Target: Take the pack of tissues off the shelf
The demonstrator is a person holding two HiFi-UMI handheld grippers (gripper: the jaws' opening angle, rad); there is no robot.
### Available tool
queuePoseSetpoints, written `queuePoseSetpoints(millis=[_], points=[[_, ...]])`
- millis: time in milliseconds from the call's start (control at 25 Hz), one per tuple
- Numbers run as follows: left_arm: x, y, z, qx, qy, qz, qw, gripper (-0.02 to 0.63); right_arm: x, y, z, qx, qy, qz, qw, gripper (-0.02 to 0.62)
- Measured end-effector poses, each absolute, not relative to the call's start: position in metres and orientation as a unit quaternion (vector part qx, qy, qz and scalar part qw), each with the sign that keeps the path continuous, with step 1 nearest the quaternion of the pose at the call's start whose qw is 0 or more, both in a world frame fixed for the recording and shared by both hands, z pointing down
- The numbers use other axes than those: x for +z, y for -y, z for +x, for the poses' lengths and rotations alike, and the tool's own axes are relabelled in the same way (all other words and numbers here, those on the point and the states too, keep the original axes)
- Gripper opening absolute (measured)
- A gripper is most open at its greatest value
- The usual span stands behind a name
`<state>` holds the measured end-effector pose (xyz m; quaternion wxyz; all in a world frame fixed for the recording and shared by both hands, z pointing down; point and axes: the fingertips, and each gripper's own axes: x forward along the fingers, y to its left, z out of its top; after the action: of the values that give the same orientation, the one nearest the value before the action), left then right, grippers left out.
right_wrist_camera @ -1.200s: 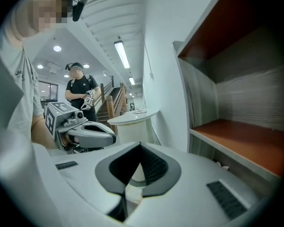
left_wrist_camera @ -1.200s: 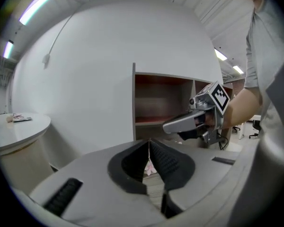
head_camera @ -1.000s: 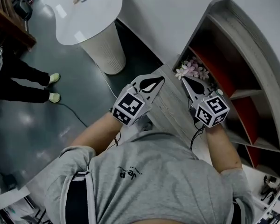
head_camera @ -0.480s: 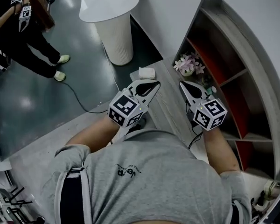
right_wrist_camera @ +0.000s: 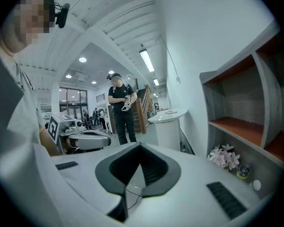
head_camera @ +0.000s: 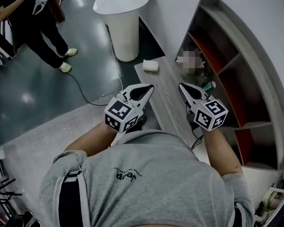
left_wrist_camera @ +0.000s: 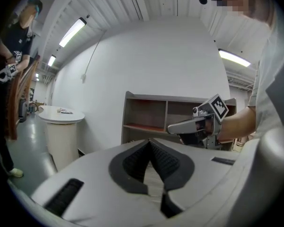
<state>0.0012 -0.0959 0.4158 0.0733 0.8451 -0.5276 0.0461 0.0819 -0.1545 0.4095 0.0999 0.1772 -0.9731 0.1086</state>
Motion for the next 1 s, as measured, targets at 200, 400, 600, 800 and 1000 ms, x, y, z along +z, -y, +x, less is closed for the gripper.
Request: queuePoseSetpoints(millis=[200,400,600,800,1000], points=[[0.412,0.056,0.005,0.037,0.545,0.834,0.075,0.012,0.404,0.125,0.096,0.108,0.975,0.172,0.092,0.012],[0.408,0.029,0.013,0.041,0.549,0.832,0.072,0.012,0.399,0.102,0.112,0.105,0.976,0.174,0.081,0.011],[0.406,0.017,0.023,0.041,0.550,0.831,0.067,0.012,0.394,0.091,0.129,0.092,0.977,0.179,0.069,0.009],[0.403,0.013,0.031,0.038,0.550,0.832,0.062,0.012,0.394,0.084,0.136,0.088,0.978,0.177,0.073,0.009],[0.397,0.010,0.032,0.034,0.550,0.832,0.055,0.012,0.390,0.080,0.135,0.080,0.979,0.172,0.078,0.008]])
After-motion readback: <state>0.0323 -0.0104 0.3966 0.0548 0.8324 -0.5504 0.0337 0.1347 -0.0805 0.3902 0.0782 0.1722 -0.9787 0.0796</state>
